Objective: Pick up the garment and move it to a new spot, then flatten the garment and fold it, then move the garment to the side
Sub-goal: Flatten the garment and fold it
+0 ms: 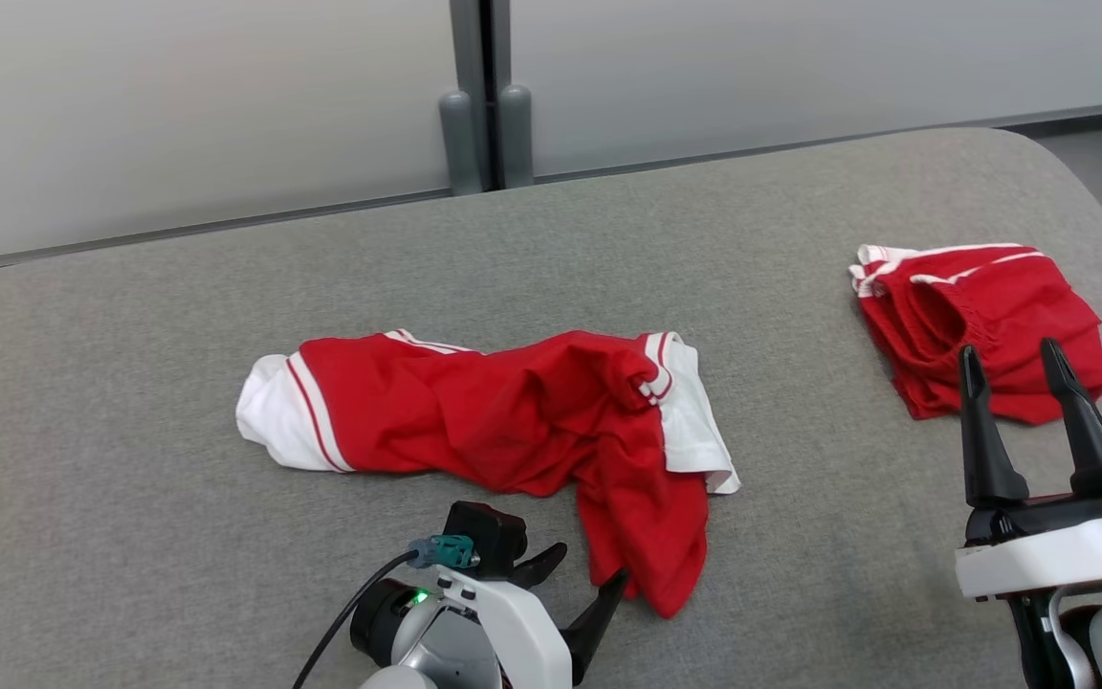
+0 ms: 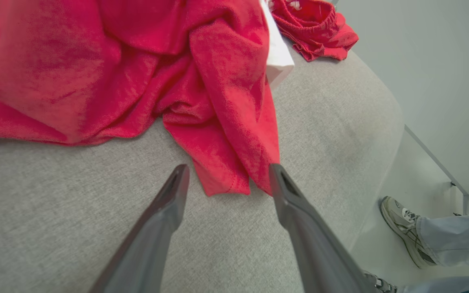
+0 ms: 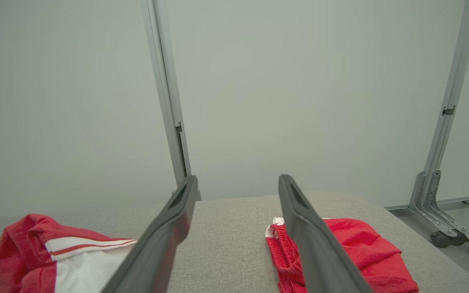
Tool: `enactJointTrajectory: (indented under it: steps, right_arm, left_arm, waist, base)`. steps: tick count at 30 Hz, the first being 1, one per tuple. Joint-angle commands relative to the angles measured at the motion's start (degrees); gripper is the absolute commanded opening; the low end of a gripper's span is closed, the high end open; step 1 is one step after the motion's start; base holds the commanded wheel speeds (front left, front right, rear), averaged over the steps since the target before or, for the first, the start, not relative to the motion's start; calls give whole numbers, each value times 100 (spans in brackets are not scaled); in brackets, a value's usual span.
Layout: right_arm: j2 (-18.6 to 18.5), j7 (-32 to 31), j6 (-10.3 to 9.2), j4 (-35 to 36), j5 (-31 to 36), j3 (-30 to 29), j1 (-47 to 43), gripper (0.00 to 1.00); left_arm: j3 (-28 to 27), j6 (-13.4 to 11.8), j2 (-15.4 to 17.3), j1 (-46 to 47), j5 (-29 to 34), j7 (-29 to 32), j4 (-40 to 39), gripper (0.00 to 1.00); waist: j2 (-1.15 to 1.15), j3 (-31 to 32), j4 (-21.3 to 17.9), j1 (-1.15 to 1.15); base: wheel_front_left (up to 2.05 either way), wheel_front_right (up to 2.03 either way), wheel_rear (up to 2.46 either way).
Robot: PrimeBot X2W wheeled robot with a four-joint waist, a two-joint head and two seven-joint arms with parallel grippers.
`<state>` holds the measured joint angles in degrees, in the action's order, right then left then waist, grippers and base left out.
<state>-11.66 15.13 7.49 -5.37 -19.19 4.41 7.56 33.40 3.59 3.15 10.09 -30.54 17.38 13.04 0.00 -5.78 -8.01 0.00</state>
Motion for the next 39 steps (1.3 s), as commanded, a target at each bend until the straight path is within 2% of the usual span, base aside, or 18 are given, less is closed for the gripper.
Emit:
enactJointTrajectory:
  steps: [1,6,11,12,13,14,21,24,27,32,35,36,39]
  right_arm:
    - [-6,1,2,23,-5,4,56,100]
    - [62,1,2,15,-26,-1,130,100]
    - [120,1,2,-5,-4,23,159,100]
    - [130,1,2,-13,-2,42,167,100]
    - [133,1,2,-20,0,56,178,100]
    - [135,1,2,-29,3,70,193,100]
    - [76,1,2,-36,19,-17,75,100]
    - [62,1,2,-48,17,-84,-7,100]
    - [79,1,2,-48,12,-114,-91,100]
    - [106,1,2,-36,26,-115,-151,100]
    - [117,1,2,-21,39,-127,-172,100]
    - [117,1,2,-21,39,-127,-172,100]
    - [97,1,2,-3,36,-135,-166,100]
  left_arm:
    - [3,-41,42,105,-22,17,56,100]
    - [171,-76,4,385,-115,25,540,100]
    - [299,-12,-15,636,-439,-179,983,100]
    - [359,1,-14,679,-561,-221,1036,89]
    - [438,4,-12,737,-632,-268,1099,28]
    - [513,8,-8,794,-687,-319,1162,0]
    - [767,-28,-8,975,-884,-683,1260,0]
    - [687,-126,174,876,-853,-717,977,0]
    - [537,-352,537,668,-849,-609,481,0]
    - [5,-943,1382,173,-894,-419,-561,0]
    - [-455,-1269,1867,-124,-1021,-348,-1000,0]
    - [-455,-1269,1867,-124,-1021,-348,-1000,0]
    - [-922,-1535,2257,-352,-1125,-388,-1198,0]
  waist:
    - [0,-149,-201,0]
    - [0,-296,-450,0]
    - [0,-351,-496,0]
    - [0,-357,-482,0]
    - [0,-360,-459,0]
    - [0,-356,-431,0]
    - [0,-181,50,0]
    - [0,-44,353,0]
    - [0,77,645,0]
    - [0,156,970,0]
    - [0,149,1074,0]
    - [0,149,1074,0]
    - [0,98,1110,0]
  base:
    - [0,0,0]
    - [0,0,0]
    - [0,0,0]
    - [0,0,0]
    - [0,0,0]
    - [0,0,0]
    - [0,0,0]
    - [0,0,0]
    - [0,0,0]
    - [0,0,0]
    - [0,0,0]
    - [0,0,0]
    - [0,0,0]
